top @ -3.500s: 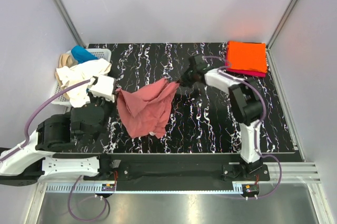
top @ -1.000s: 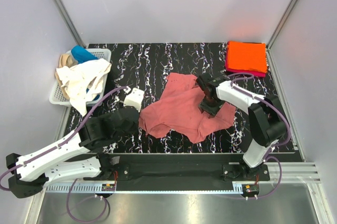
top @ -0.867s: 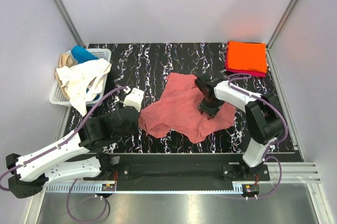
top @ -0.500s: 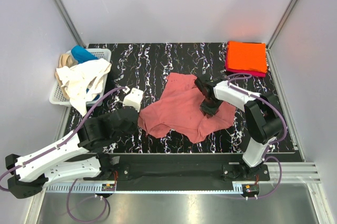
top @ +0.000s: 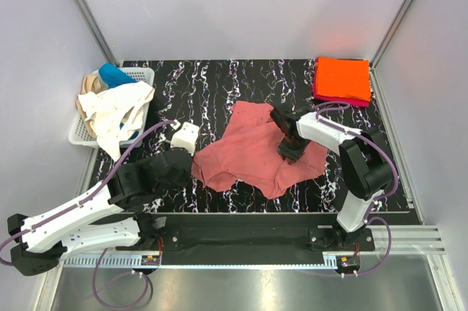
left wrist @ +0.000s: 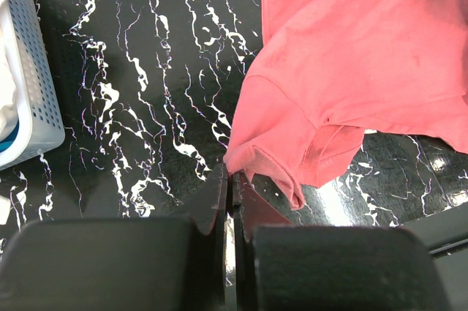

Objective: Fold and stack the t-shirts
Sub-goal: Flatten the tshirt out

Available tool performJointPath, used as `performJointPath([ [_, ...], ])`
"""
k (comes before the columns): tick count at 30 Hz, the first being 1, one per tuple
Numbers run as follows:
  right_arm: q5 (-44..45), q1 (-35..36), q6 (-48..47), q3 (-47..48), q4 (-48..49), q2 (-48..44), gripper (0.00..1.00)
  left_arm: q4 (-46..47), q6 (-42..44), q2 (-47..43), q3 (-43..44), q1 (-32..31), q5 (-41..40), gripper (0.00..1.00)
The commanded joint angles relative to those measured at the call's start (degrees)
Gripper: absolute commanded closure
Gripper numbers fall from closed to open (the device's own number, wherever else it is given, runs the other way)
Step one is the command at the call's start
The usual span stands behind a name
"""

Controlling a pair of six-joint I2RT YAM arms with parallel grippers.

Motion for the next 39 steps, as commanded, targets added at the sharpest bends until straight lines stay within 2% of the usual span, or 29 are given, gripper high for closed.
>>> performJointPath([
  [1, -0.35, 0.54, 0.22, -0.14, 0.44, 0.09, 0.64, 2.73, -0.12, -1.06, -0.37, 0.14, 0.10, 1.00],
  [11, -2.38, 0.63, 0.57, -2.60, 2.73, -0.70, 0.74, 2.99, -0.29, -1.24, -0.37, 0.14, 0.10, 1.00],
  [14, -1.94, 0.54, 0.13, -2.86, 3.08, -1.32, 0.98, 2.99, -0.55, -1.24, -0.46, 0.14, -0.17, 1.00],
  [17, 0.33, 0.54, -2.93, -0.94, 3.08, -4.04, 1.00, 3.70, -0.12, -0.54, 0.16, 0.14, -0.95, 1.00],
  [19, 2.62, 0.19, -5.57, 3.36, 0.98, -7.97, 1.00, 3.61, 2.67, 1.38, 3.83, 0.23, -3.49, 1.00],
  [22, 6.93, -2.70, -11.71, 11.27, -3.59, -14.21, 1.00, 3.87, 9.43, 5.68, 14.37, 1.10, -11.40, 1.00],
  [23, 6.94, -3.93, -13.04, 13.29, -4.21, -15.81, 1.00, 4.66, 11.29, 6.75, 20.75, 1.63, -14.20, 1.00],
  [26, 6.32, -9.03, -18.66, 21.64, -4.57, -21.87, 1.00, 8.61, 17.62, 9.65, 33.15, 4.79, -15.36, 1.00],
  [28, 8.07, -10.00, -23.40, 28.40, -4.65, -25.82, 1.00, 13.42, 23.57, 10.97, 37.93, 5.15, -16.25, 1.00],
  [31, 11.15, -10.01, -28.59, 36.58, -4.65, -31.26, 1.00, 13.98, 27.29, 12.82, 48.56, 5.06, -17.31, 1.00],
  [32, 12.72, -10.01, -29.65, 38.25, -4.74, -32.60, 1.00, 13.89, 27.74, 13.00, 52.85, 4.98, -16.09, 1.00],
  [34, 14.93, -10.01, -31.15, 42.04, -4.83, -37.41, 1.00, 13.28, 26.88, 11.34, 56.04, 4.89, -13.46, 1.00],
  [35, 16.59, -9.92, -31.42, 43.44, -4.83, -39.27, 1.00, 13.19, 25.91, 10.37, 57.88, 4.89, -9.09, 1.00],
  [39, 18.54, -10.00, -30.81, 43.37, -4.74, -48.14, 1.00, 13.89, 21.86, 3.35, 56.94, 4.89, 4.72, 1.00],
])
